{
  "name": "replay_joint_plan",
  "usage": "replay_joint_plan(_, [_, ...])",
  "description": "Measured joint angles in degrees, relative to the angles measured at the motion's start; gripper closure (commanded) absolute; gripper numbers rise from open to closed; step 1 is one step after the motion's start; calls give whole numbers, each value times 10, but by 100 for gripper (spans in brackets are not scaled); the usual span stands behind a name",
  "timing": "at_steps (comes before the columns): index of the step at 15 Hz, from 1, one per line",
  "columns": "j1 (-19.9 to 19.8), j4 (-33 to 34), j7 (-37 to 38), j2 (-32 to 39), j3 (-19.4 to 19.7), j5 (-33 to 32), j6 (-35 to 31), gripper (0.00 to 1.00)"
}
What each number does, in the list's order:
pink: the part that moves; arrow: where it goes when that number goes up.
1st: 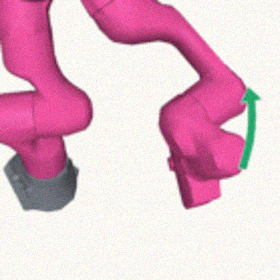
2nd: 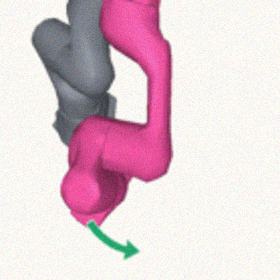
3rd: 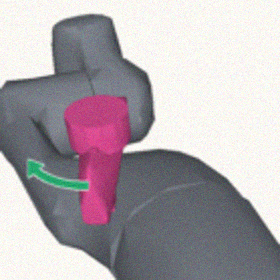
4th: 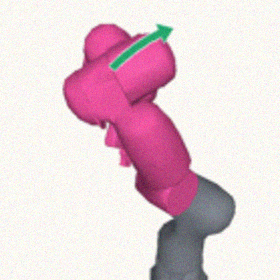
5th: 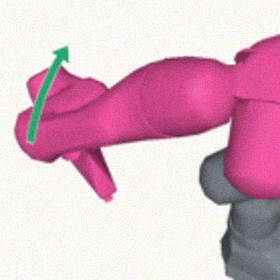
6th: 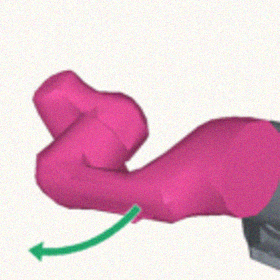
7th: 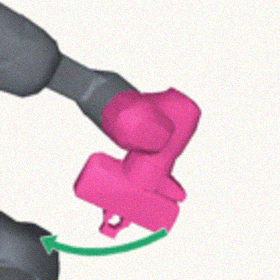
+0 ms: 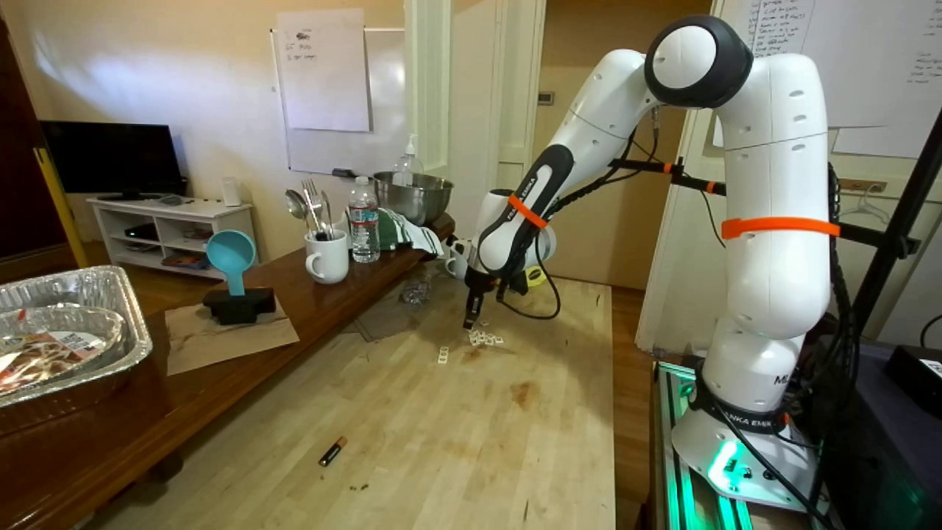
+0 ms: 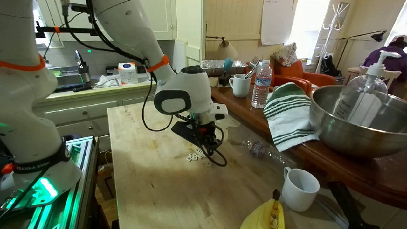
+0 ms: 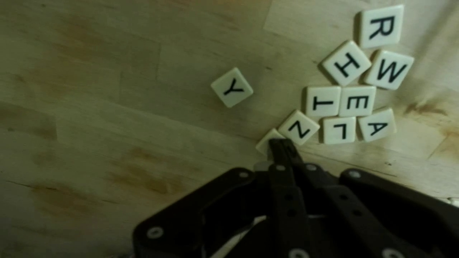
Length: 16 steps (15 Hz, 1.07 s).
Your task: Use four letter tiles to form a word
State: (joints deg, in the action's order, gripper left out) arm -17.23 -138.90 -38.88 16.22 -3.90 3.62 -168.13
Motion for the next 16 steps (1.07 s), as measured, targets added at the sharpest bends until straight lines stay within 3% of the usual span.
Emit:
replay_joint_plan(9, [1, 6, 8, 2, -17, 3, 10, 100])
replay_joint_plan(16, [16, 11, 63, 2, -25, 10, 23, 100])
